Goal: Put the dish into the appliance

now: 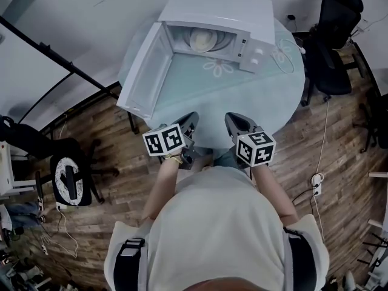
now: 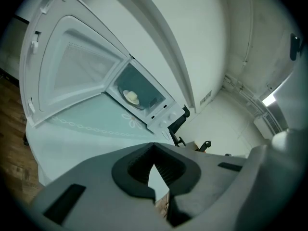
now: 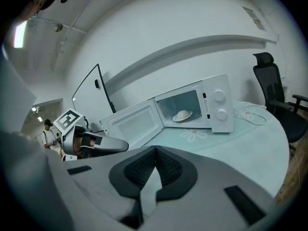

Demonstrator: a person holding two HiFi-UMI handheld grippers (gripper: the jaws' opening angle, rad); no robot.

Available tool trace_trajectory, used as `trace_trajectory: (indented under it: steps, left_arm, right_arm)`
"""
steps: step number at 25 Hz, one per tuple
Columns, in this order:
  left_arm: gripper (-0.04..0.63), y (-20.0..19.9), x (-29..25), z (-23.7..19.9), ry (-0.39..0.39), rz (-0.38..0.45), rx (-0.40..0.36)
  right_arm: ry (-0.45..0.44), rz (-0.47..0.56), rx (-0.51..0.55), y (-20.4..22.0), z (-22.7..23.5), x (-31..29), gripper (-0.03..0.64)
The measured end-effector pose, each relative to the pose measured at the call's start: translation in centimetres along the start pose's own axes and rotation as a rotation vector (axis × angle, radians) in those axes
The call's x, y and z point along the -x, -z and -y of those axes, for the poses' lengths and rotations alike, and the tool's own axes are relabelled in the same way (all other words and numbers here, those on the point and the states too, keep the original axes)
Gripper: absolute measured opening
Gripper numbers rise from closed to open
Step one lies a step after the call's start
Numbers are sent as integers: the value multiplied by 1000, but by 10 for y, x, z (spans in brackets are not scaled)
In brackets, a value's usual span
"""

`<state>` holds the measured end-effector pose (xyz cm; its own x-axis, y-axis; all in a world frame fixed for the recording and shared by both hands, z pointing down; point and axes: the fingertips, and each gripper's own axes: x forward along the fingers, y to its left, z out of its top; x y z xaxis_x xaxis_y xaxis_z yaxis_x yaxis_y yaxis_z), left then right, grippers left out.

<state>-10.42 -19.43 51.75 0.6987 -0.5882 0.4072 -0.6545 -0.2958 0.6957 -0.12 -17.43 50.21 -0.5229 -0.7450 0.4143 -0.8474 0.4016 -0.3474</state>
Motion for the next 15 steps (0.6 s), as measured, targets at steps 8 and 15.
trace_trajectory:
  steps: [8,15]
  left_arm:
    - [9,1,11,-1,-3,9,13]
    - [9,6,16,-1,0,3,13]
  right_arm:
    - [-16,-8,37,1,-15,2,7]
    - [-21,0,26,2,-20,5,7]
